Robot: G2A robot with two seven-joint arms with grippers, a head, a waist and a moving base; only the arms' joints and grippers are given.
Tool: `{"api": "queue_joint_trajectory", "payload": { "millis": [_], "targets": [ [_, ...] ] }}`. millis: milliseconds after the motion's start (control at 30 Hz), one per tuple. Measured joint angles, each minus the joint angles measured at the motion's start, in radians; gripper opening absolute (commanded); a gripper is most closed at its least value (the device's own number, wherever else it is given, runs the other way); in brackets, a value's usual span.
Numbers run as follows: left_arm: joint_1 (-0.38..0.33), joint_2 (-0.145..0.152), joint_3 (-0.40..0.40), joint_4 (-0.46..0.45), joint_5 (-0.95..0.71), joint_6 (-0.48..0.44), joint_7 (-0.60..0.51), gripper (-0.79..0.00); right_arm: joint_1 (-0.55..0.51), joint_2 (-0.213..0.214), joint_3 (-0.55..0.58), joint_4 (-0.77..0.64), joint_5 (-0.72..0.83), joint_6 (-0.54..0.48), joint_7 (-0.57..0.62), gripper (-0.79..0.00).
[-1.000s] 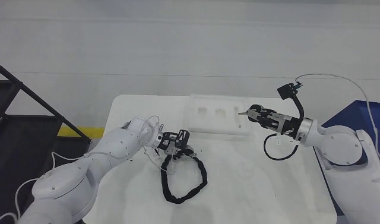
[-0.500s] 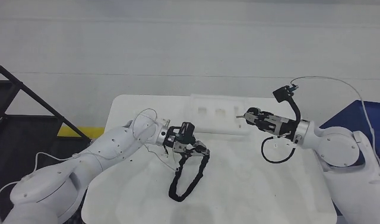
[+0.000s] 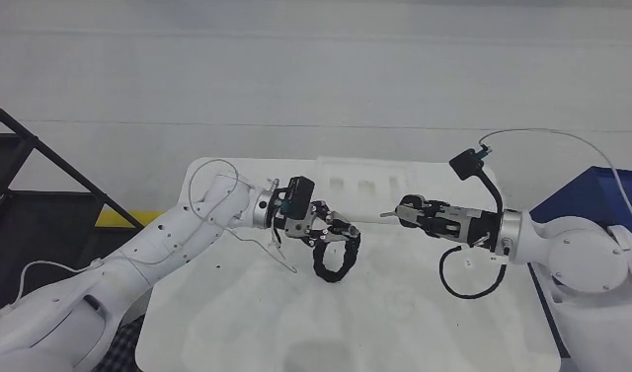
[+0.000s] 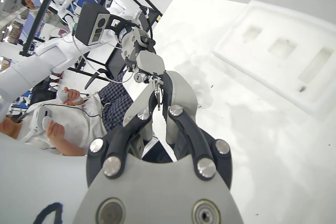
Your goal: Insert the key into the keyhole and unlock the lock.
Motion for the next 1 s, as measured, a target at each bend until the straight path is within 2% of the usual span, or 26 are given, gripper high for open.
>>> {"api": "queue_joint_trajectory", "payload": {
  "millis": [167, 467, 1000],
  "targets": [
    [0.007, 0.001, -0.03, -0.052, 0.038, 0.01, 0.044, -0.785, -0.025, 0.006, 0.029, -0.05, 0.038, 0.029, 0.011, -0.785],
    [0.027, -0.031, -0.049, -0.013, 0.05, 0.146, 0.096, -0.785, -0.058, 0.011, 0.066, -0.075, 0.031, 0.059, -0.033, -0.785],
    [0.029, -0.031, -0.05, -0.014, 0.049, 0.146, 0.095, -0.785, -0.057, 0.011, 0.066, -0.074, 0.031, 0.059, -0.033, -0.785]
  ]
}}
